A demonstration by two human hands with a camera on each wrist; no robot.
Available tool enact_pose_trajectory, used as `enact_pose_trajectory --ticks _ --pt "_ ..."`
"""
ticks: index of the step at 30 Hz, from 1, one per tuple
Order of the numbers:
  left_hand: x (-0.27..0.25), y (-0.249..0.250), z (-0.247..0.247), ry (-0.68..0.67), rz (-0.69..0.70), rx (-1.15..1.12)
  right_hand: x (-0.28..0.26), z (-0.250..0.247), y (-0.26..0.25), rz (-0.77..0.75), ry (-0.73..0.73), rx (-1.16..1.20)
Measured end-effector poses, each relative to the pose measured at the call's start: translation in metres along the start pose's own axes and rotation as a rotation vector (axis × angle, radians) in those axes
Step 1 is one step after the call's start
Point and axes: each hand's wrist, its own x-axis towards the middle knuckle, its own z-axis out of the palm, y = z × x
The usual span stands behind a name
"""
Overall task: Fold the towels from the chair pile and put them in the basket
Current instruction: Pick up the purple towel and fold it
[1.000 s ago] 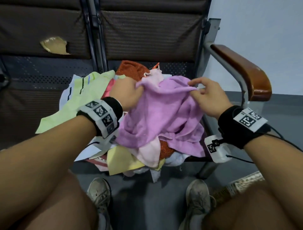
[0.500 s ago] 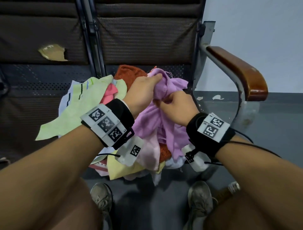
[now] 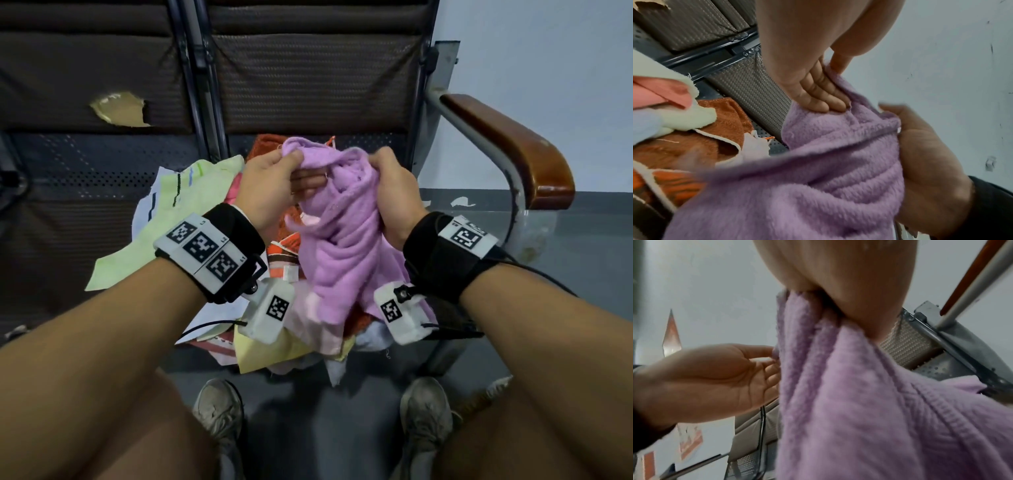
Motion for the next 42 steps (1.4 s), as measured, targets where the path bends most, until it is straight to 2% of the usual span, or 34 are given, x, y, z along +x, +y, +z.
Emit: enact_pose_trajectory --ticks 3,5,6,11,14,17,21,23,25,28,31,33,38,42 --pt "0.002 -0.003 -0.003 0.016 0.01 -0.019 -0.004 0.002 0.0 -0.136 -0.173 -0.376" --pt "0.005 -0.005 -0.008 0.054 0.033 -0.004 -0.002 0.0 0.005 -0.22 -0.183 -0.712" --pt "0.007 -0.006 -0.011 0.078 0.042 0.015 -0.002 -0.002 0.006 -0.252 -0.164 -0.804" --pt "0.019 -0.014 -0.033 0.138 0.056 0.146 0.0 -0.013 0.004 -0.304 -0.128 -0.817" --pt "0.024 -0.017 -0.045 0.239 0.089 0.274 0.001 -0.025 0.001 -0.355 -0.109 -0.958" --pt "0.027 -0.018 -0.05 0.311 0.085 0.293 0.005 -0.035 -0.002 -0.361 -0.065 -1.062" --pt "0.028 -0.018 -0.051 0.319 0.105 0.259 0.007 -0.039 0.002 -0.153 -0.315 -1.274" --pt "0.029 -0.018 -0.054 0.301 0.112 0.245 0.008 -0.039 0.005 -0.119 -0.329 -1.358" --pt "0.031 -0.02 -0.059 0.277 0.09 0.239 0.01 -0.041 0.007 -0.197 -0.196 -1.354" --pt "0.034 -0.027 -0.066 0.24 0.066 0.334 0.013 -0.047 0.009 -0.354 0.029 -1.149" --pt "0.037 -0.029 -0.072 0.261 0.074 0.361 0.013 -0.052 0.011 -0.34 0.13 -0.929" --pt "0.038 -0.029 -0.073 0.292 0.088 0.344 0.016 -0.053 0.015 -0.329 0.081 -0.959" --pt "0.034 -0.03 -0.065 0.197 0.073 0.293 0.012 -0.043 0.047 -0.238 -0.251 -1.258" --pt "0.033 -0.031 -0.061 0.182 0.065 0.305 0.013 -0.037 0.067 -0.081 -0.253 -1.41"
